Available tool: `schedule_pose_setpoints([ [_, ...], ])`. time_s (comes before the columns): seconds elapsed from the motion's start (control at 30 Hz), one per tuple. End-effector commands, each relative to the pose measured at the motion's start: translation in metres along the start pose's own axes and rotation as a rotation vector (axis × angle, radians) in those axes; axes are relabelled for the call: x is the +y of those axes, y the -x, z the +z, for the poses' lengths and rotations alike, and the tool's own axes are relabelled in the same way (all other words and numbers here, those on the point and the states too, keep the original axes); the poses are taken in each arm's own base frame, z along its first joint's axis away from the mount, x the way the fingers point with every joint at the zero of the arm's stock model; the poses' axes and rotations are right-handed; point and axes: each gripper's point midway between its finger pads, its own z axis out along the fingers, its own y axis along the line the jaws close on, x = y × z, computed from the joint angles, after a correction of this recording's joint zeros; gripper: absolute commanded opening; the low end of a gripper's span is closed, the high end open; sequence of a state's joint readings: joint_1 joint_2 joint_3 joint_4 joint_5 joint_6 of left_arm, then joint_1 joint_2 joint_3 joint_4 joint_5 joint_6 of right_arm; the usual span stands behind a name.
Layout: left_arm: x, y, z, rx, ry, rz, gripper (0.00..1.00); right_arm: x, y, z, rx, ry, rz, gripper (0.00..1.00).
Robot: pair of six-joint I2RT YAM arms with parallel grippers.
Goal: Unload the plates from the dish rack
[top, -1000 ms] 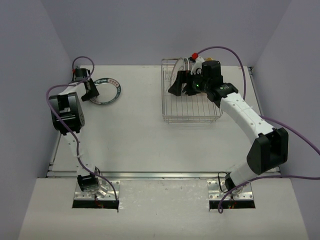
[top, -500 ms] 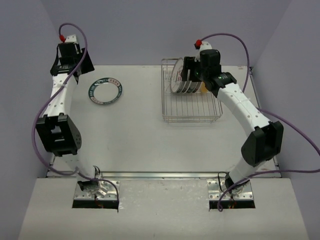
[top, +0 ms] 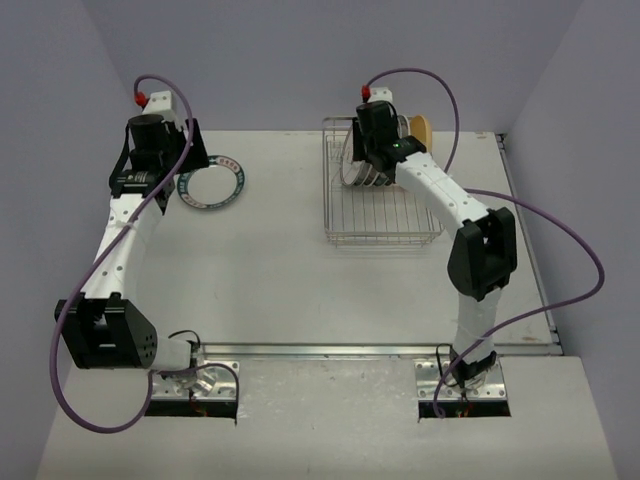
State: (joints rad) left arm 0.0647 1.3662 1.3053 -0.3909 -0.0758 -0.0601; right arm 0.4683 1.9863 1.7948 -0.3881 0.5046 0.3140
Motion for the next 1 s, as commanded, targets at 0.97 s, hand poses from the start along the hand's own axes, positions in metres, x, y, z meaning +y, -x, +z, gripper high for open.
schedule_pose_setpoints([
  [0.97,0.002,-0.002,-0.011,-0.046,0.016,-0.019,0.78,0.007,0.023,0.039,-0.106,-0.163,0.026,0.14],
])
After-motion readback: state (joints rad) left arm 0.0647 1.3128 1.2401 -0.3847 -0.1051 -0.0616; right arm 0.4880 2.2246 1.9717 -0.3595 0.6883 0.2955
